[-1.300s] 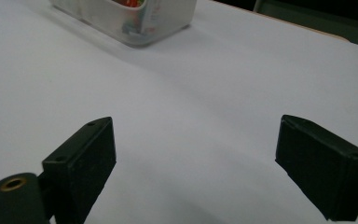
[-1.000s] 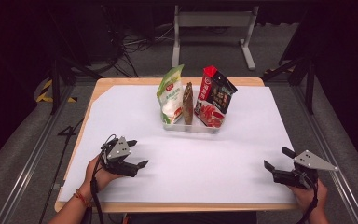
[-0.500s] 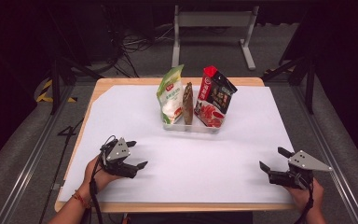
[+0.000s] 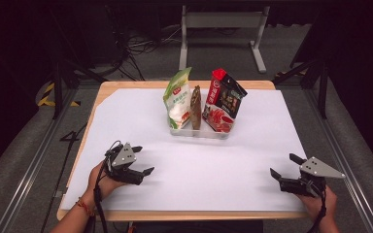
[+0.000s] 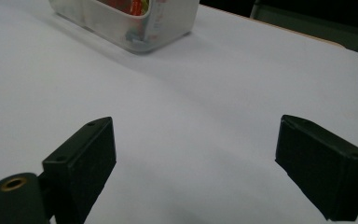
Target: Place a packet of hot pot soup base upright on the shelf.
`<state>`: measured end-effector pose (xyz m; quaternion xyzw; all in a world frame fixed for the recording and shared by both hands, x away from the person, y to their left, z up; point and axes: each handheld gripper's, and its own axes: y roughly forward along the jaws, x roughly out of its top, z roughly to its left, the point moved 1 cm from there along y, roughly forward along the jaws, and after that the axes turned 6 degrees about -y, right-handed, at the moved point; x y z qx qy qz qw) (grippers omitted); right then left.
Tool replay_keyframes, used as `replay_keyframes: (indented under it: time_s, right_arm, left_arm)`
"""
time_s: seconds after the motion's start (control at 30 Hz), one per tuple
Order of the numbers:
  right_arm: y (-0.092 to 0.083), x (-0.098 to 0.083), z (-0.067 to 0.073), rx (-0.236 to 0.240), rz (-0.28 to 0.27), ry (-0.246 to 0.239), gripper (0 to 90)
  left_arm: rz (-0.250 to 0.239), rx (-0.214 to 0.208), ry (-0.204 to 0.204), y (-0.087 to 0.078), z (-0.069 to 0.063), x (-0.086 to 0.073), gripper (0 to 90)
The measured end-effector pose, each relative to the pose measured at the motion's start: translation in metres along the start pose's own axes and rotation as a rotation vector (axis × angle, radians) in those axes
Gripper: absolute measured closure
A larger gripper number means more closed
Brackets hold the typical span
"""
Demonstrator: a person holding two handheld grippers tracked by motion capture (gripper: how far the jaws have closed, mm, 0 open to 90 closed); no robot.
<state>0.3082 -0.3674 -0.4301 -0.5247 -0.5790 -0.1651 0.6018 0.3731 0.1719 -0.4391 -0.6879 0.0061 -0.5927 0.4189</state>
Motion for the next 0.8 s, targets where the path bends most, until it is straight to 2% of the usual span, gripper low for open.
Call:
replay_keyframes:
  time_s: [0.27,0.47,0.8]
  right_arm:
    - [0.0018,0.0004,0.0020,0.003,0.008,-0.006,12.6]
    - [0.0036,-0.0004,0.0047,-0.011,0.020,-0.034,12.6]
    - [0.0022,-0.0004,0.0039,-0.015,0.024,-0.029,12.6]
  left_arm:
    - [-0.002,0.001,-0.001,-0.0002,0.0004,-0.0002,17.0]
    - [-0.003,0.002,-0.003,-0.0002,0.0012,-0.0002,17.0]
    - [-0.004,-0.008,-0.005,0.0030,0.0018,0.0018,17.0]
